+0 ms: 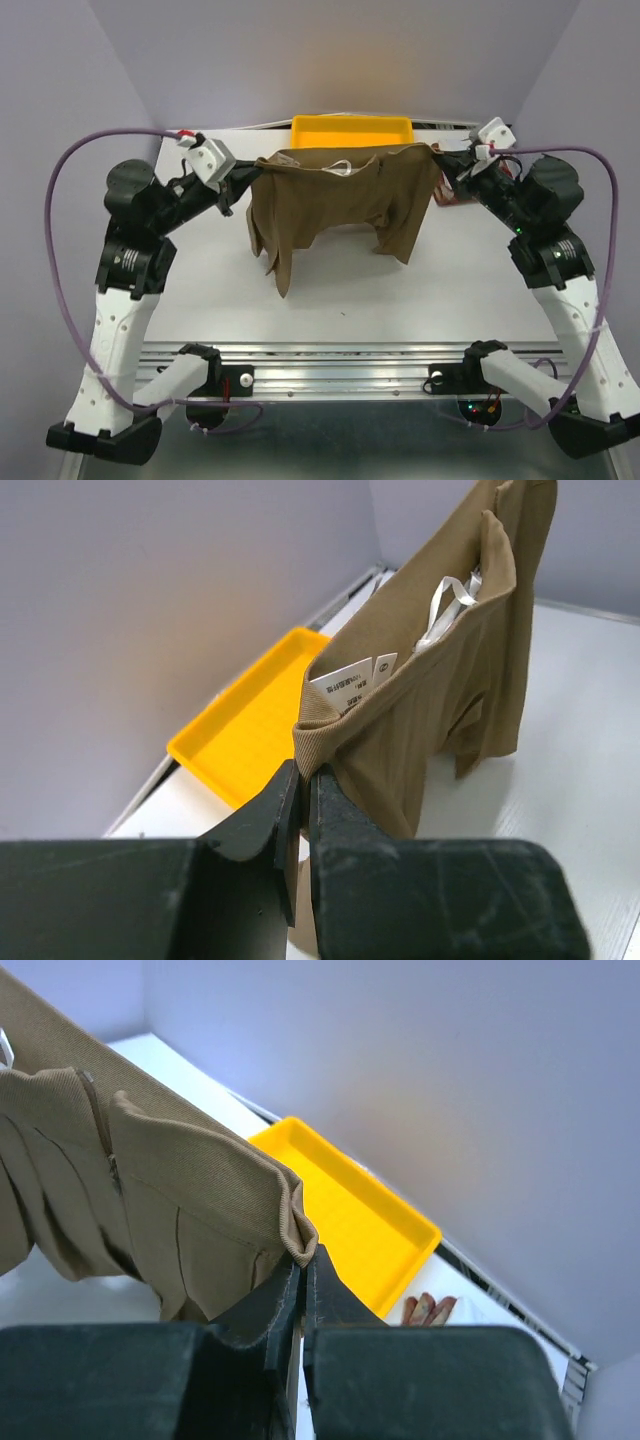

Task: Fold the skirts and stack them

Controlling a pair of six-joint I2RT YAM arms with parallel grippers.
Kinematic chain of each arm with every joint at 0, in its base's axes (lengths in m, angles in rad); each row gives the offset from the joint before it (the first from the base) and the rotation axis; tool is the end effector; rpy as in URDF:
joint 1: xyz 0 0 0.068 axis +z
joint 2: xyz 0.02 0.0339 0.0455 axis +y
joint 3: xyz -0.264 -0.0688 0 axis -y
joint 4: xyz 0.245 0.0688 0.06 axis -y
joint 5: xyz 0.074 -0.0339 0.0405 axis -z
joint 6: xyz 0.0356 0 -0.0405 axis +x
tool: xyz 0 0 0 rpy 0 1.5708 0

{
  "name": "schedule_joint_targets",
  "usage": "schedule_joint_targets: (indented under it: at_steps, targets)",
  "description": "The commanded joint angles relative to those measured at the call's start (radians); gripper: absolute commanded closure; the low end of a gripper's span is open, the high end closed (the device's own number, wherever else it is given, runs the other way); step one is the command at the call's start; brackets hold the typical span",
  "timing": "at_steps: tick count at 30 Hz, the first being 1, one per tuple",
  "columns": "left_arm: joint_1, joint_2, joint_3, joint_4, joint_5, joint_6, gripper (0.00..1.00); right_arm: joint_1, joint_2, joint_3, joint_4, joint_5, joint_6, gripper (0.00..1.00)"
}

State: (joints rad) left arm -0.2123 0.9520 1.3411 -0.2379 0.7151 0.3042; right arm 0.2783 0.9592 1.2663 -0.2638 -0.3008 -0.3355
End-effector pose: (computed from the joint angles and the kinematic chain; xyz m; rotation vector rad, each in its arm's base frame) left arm 0.1618 -0.0587 0.4922 0.9119 1.1547 -0.4314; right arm 0.1814 0.0628 0.4656 -0.6855 1.3704 0.1841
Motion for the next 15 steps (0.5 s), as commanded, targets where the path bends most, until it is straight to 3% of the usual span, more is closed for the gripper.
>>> schedule_joint_targets:
  at_steps: [1, 9, 11, 13, 15]
  targets:
    - [0.017, -0.166, -0.022, 0.032, -0.02, -0.036, 1.0, -0.019, -0.115, 0.128, -0.092, 0.065, -0.02, 0.99]
    - [0.017, -0.378, -0.066, -0.057, 0.024, -0.102, 1.0, -0.019, -0.263, 0.248, -0.363, -0.062, 0.007, 0.99]
    - [0.022, -0.328, -0.069, -0.105, -0.008, -0.158, 1.0, -0.03, -0.251, 0.254, -0.396, -0.078, 0.013, 0.99]
    - [0.028, -0.232, -0.092, -0.142, 0.084, -0.181, 1.0, -0.03, -0.217, 0.188, -0.359, -0.099, 0.032, 0.99]
    - [0.027, -0.211, -0.144, 0.007, 0.204, -0.348, 1.0, -0.03, -0.177, 0.134, -0.287, -0.162, 0.122, 0.99]
